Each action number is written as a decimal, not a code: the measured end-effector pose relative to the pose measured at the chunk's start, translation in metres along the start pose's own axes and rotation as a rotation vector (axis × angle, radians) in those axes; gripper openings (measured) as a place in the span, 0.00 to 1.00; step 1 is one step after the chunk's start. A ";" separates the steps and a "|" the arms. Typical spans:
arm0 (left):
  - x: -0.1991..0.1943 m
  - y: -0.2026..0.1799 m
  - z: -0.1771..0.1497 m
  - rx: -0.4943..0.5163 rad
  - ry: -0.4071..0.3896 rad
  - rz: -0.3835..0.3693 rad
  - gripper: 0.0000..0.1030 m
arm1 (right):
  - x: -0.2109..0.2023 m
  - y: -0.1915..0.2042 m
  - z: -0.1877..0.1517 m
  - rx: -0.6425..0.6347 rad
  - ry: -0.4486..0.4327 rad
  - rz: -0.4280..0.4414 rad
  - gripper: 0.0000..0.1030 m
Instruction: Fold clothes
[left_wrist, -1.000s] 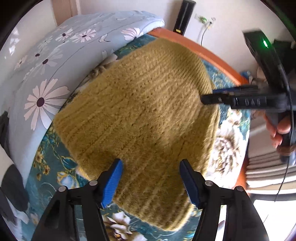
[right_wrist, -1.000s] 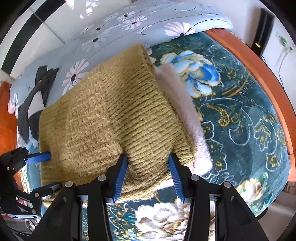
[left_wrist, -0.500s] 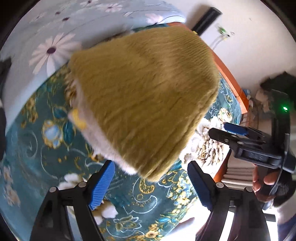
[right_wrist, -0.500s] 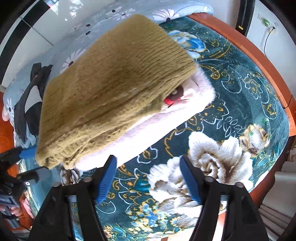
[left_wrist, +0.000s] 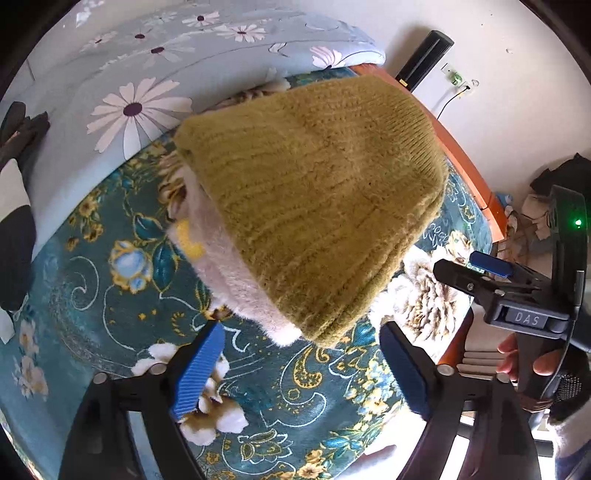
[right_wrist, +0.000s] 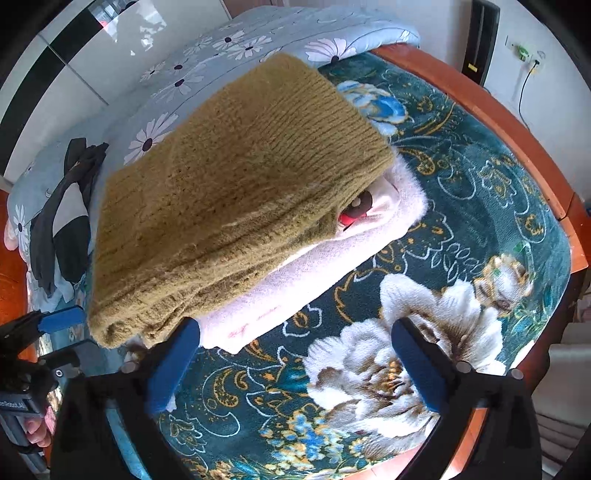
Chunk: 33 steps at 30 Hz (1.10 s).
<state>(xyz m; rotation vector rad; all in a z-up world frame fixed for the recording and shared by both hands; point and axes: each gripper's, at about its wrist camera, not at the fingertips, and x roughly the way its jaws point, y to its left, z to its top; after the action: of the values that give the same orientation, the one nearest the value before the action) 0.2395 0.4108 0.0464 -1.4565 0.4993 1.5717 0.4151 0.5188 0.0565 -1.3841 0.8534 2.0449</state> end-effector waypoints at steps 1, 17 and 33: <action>-0.002 -0.001 0.001 0.002 -0.006 -0.003 1.00 | -0.001 0.001 -0.001 -0.003 -0.002 -0.003 1.00; 0.000 -0.017 -0.004 0.073 -0.081 0.132 1.00 | -0.003 0.010 -0.008 -0.094 -0.059 -0.098 1.00; 0.045 0.001 -0.015 0.035 0.008 0.177 1.00 | 0.020 0.010 -0.023 -0.082 -0.029 -0.148 1.00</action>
<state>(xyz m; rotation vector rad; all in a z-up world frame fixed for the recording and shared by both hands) 0.2523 0.4138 0.0005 -1.4243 0.6727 1.6860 0.4152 0.4965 0.0336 -1.4137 0.6418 2.0005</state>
